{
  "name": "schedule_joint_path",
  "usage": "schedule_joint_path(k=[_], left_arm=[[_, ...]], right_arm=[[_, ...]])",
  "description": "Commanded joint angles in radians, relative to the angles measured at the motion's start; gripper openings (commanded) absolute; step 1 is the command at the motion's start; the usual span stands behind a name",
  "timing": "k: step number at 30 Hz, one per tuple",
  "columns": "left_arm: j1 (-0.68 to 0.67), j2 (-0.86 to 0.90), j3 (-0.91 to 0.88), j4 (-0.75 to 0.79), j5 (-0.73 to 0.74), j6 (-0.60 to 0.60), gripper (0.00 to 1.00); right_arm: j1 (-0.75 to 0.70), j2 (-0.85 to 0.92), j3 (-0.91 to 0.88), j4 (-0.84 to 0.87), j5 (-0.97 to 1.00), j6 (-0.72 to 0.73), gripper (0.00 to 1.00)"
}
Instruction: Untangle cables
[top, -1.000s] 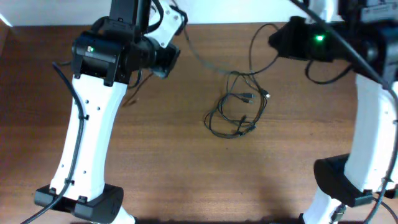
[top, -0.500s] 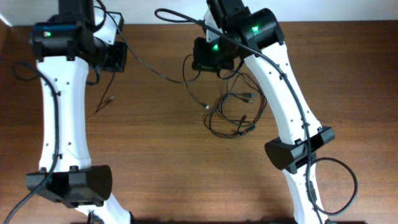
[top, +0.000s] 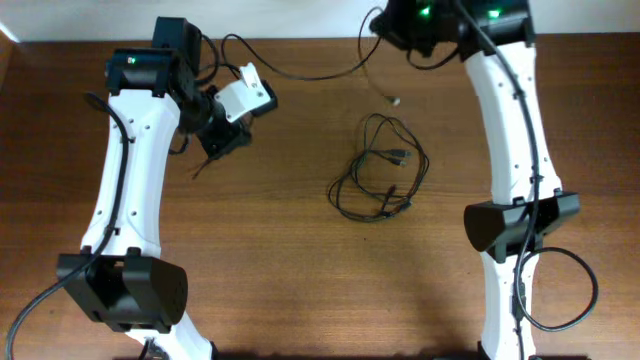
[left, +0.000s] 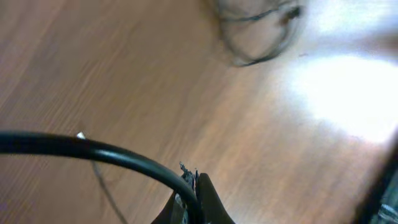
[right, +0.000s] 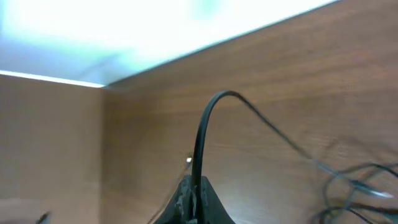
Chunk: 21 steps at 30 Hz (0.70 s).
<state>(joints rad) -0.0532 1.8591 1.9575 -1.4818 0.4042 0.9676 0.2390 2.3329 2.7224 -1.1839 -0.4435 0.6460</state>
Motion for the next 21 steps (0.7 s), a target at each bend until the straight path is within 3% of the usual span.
schedule_joint_path(k=[1, 4, 9, 11, 14, 15, 17, 21], left_arm=[[0.005, -0.094, -0.001, -0.038, 0.259, 0.273, 0.00], [0.032, -0.181, -0.001, -0.026, 0.363, 0.348, 0.00], [0.108, -0.216, -0.001, 0.015, 0.615, 0.321, 0.00], [0.138, -0.216, -0.001, 0.049, 0.637, 0.233, 0.00], [0.194, -0.216, -0.001, 0.161, 0.622, -0.011, 0.00], [0.226, -0.216, -0.001, 0.235, 0.579, -0.163, 0.00], [0.256, -0.216, -0.001, 0.311, 0.472, -0.332, 0.00], [0.261, -0.204, -0.001, 0.333, 0.347, -0.540, 0.00]], right_arm=[[0.053, -0.019, -0.090, 0.001, 0.122, -0.014, 0.04], [0.116, -0.019, -0.168, 0.022, 0.125, -0.035, 0.04], [0.235, -0.019, -0.200, 0.015, 0.143, -0.043, 0.04], [0.270, -0.019, -0.200, 0.003, 0.142, -0.043, 0.04], [0.309, -0.019, -0.200, -0.039, 0.143, -0.038, 0.04], [0.325, -0.019, -0.200, -0.053, 0.142, -0.035, 0.04], [0.344, -0.019, -0.200, -0.068, 0.142, -0.035, 0.04], [0.381, -0.012, -0.200, -0.099, 0.143, -0.027, 0.04]])
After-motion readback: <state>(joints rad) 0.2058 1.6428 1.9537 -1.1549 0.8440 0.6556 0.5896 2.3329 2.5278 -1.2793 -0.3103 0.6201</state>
